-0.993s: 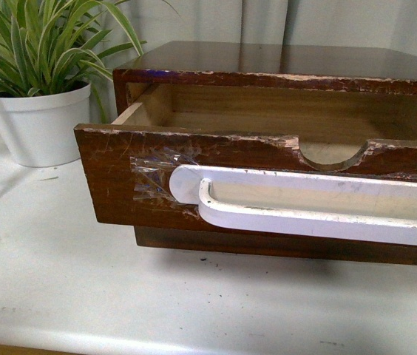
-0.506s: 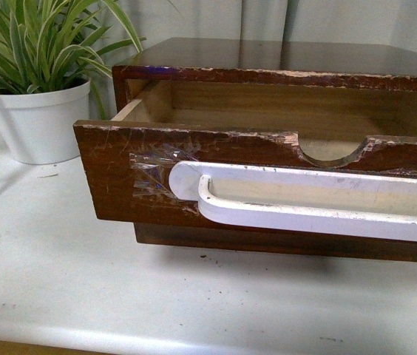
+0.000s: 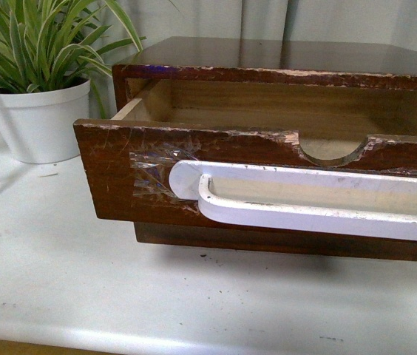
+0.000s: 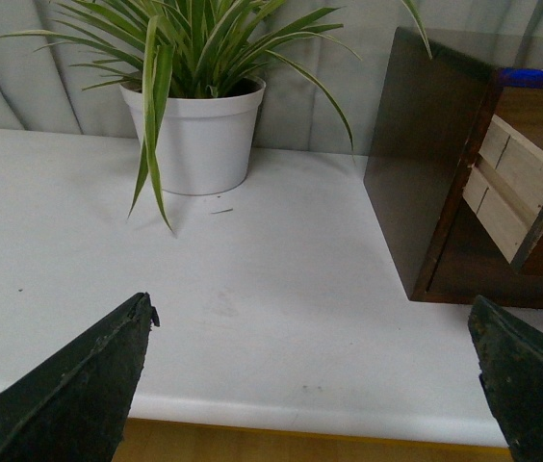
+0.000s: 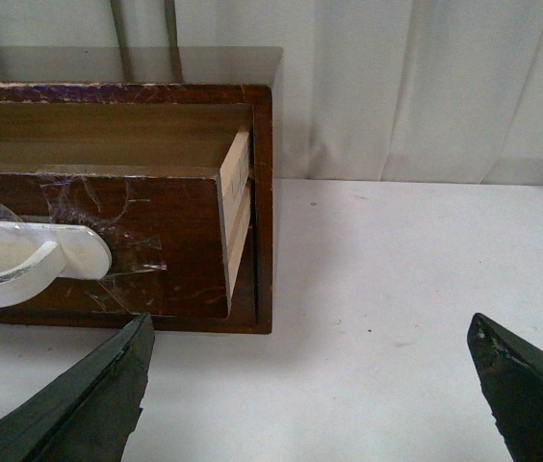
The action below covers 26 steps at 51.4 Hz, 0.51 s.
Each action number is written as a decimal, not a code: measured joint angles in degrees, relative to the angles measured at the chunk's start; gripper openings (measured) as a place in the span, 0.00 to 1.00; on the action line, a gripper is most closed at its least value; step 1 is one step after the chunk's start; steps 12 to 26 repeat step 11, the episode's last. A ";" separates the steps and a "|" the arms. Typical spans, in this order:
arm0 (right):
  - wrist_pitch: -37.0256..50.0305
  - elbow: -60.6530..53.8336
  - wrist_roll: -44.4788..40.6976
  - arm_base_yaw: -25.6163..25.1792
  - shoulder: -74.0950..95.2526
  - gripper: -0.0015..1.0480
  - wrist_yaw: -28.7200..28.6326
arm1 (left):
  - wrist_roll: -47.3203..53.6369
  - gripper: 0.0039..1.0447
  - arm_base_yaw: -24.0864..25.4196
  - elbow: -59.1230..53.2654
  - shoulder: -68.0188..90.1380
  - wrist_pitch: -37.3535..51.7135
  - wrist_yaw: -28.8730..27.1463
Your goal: Open drawer
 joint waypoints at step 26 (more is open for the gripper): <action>0.00 0.00 0.00 0.00 0.00 0.91 0.00 | 0.00 0.94 0.00 0.00 0.00 0.00 0.00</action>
